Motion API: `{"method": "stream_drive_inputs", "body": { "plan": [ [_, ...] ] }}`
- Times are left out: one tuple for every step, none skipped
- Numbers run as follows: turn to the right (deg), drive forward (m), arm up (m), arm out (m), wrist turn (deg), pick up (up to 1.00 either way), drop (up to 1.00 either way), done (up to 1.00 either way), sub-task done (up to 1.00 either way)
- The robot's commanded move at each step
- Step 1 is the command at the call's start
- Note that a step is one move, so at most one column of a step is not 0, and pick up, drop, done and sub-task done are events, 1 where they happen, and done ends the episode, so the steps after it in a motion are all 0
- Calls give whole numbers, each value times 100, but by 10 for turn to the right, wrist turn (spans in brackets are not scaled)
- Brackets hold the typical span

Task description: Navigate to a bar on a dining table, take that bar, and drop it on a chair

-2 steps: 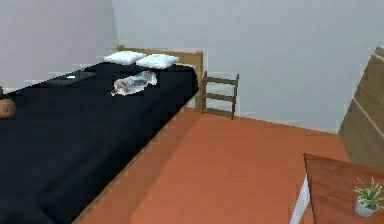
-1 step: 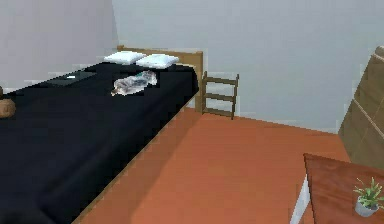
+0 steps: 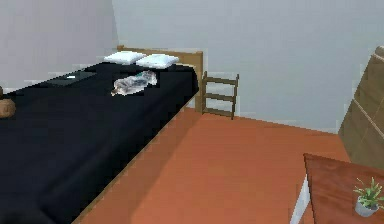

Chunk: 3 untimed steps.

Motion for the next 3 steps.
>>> {"method": "stream_drive_inputs", "body": {
  "plan": [
    [0,0,0,0,450,0,0,0,0],
    [0,0,0,0,450,0,0,0,0],
    [0,0,0,0,450,0,0,0,0]
  ]
}}
